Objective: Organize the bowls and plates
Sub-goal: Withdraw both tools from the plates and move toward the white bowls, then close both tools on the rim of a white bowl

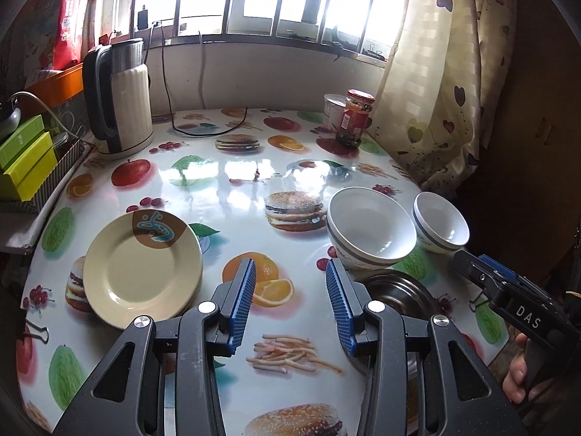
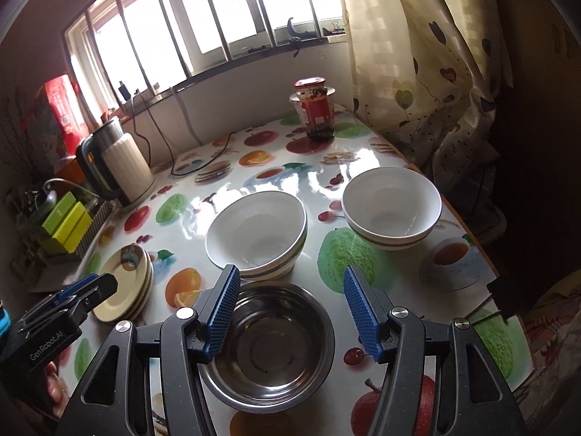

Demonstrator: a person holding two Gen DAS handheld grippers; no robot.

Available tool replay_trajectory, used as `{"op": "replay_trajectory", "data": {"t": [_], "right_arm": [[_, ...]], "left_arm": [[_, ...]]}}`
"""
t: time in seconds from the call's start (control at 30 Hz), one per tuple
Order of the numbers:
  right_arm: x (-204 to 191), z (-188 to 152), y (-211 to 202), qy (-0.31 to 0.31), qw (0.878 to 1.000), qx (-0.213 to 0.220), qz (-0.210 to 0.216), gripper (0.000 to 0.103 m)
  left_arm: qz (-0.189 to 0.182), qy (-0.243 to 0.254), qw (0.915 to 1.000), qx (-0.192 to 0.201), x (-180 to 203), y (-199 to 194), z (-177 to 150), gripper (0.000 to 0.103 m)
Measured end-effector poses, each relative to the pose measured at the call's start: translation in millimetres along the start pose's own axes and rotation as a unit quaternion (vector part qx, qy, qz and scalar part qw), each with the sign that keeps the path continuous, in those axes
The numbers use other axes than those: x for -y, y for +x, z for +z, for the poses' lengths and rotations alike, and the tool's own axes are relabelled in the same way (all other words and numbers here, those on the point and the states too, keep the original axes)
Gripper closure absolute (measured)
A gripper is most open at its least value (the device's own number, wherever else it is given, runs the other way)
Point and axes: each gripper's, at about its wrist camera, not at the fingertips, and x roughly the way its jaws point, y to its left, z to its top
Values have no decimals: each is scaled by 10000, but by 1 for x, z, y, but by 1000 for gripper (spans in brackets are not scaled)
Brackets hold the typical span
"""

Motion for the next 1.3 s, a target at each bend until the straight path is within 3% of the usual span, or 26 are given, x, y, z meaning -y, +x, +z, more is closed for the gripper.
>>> {"op": "replay_trajectory", "data": {"t": [0.33,0.7,0.9,1.2,1.3], "right_arm": [[12,8,19,26,10000,-31,-85,43],[11,24,69,-89,9993,-348,-46,44],[11,30,84,-151,9990,-424,-37,52],[11,32,99,-156,9983,-549,-69,66],[10,32,102,-164,9982,-577,-38,66]], "left_arm": [[-408,-83,9985,-353,9,43,20,61],[-491,-2,9963,-699,20,89,37,61],[-454,34,9956,-813,24,104,40,62],[-485,51,9945,-927,23,117,42,71],[-470,74,9945,-930,23,119,43,81]]}}
